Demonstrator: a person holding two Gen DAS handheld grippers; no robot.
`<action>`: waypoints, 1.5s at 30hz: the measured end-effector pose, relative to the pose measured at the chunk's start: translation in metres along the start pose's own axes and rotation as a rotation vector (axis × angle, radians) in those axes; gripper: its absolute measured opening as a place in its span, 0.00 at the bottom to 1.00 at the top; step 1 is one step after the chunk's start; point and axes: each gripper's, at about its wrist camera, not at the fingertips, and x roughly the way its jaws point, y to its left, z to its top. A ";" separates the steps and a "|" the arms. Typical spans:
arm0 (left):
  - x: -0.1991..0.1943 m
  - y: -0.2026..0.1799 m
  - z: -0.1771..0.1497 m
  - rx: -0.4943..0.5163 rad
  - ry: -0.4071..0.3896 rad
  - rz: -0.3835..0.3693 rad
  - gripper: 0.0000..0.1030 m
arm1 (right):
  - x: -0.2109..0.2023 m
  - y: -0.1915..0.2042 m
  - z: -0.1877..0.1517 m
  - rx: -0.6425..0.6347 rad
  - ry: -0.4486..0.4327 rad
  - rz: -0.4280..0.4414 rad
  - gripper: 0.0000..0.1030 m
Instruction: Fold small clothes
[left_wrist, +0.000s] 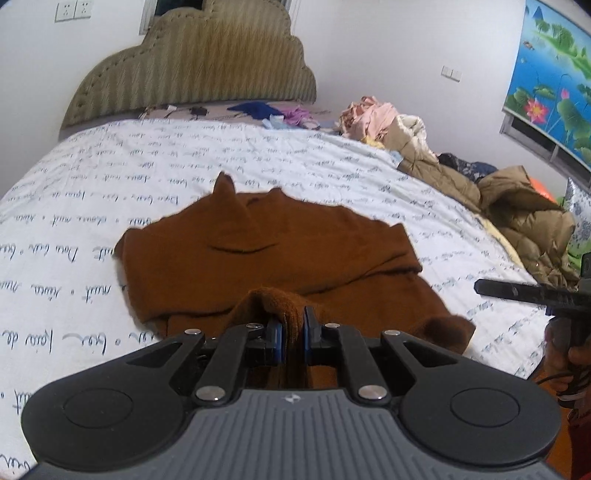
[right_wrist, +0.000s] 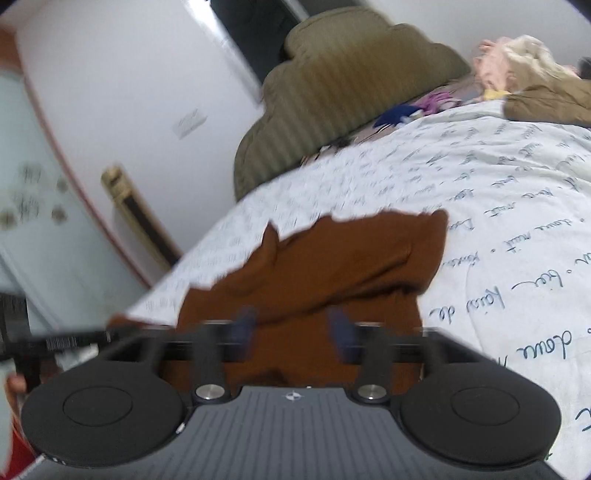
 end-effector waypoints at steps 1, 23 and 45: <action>0.001 0.001 -0.002 -0.004 0.008 0.000 0.10 | 0.005 0.006 -0.004 -0.069 0.018 -0.010 0.82; 0.007 0.015 0.033 -0.052 -0.048 0.080 0.10 | 0.037 0.031 0.026 -0.224 -0.056 -0.083 0.08; 0.185 0.106 0.121 -0.207 0.145 0.253 0.38 | 0.178 -0.088 0.069 0.103 -0.084 -0.395 0.08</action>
